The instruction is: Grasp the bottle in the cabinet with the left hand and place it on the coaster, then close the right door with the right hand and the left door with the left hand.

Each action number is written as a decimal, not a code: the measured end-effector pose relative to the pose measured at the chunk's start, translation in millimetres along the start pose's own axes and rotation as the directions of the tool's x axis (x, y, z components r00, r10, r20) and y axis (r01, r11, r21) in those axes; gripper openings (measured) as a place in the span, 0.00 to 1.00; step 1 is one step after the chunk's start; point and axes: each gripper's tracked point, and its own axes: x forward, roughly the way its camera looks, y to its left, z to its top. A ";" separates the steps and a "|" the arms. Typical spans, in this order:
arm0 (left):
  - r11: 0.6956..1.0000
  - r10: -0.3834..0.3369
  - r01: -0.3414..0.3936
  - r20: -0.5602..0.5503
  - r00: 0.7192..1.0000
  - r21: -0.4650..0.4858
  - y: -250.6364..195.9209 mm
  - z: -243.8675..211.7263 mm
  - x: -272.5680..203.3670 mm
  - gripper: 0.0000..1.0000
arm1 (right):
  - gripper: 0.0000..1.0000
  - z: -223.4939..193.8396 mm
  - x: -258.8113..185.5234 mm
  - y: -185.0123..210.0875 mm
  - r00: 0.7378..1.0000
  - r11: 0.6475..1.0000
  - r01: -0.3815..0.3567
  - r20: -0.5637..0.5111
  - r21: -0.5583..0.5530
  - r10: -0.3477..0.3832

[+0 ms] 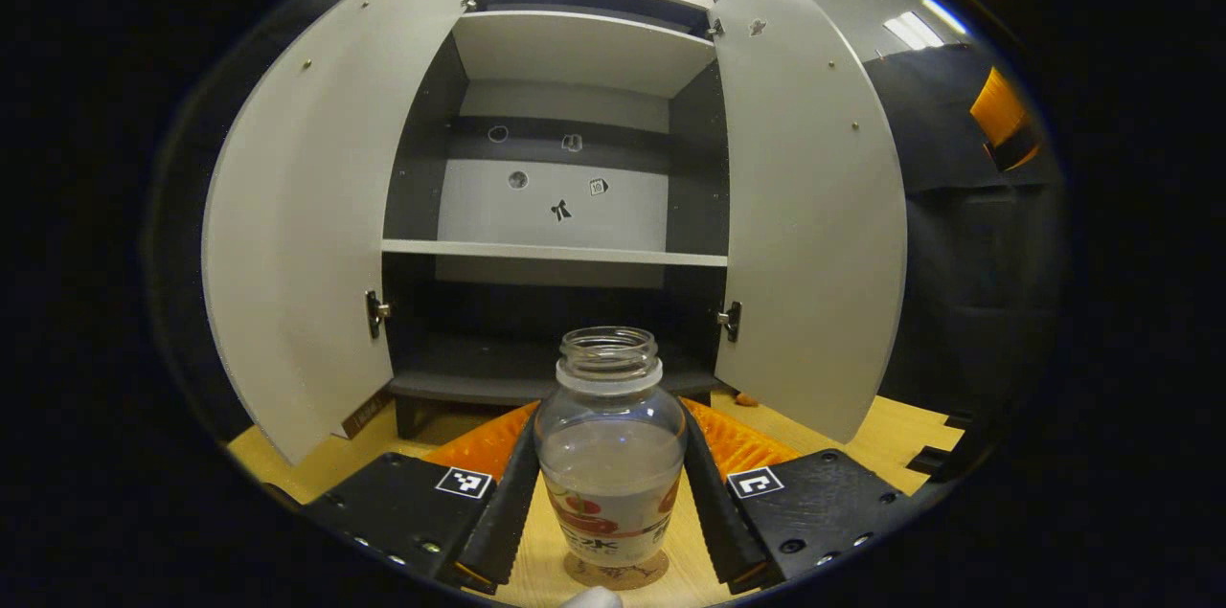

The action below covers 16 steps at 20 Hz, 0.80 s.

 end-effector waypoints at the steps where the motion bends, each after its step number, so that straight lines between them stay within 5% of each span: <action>1: 1.000 0.002 -0.002 -0.007 1.000 -0.009 0.0 -9.7 2.0 0.74 | 0.82 -3.8 1.6 -1.7 1.000 1.000 0.004 -0.009 -0.008 -0.004; 9: 1.000 -0.014 0.015 -0.039 0.999 0.025 1.2 -65.1 3.1 0.74 | 0.81 -10.7 6.7 -7.5 0.998 0.997 0.034 -0.042 -0.076 -0.037; 16: 0.996 -0.033 0.034 -0.019 0.999 0.087 -9.1 -60.7 1.5 0.80 | 0.82 -13.2 0.5 -5.5 0.997 0.995 0.026 -0.066 -0.092 -0.032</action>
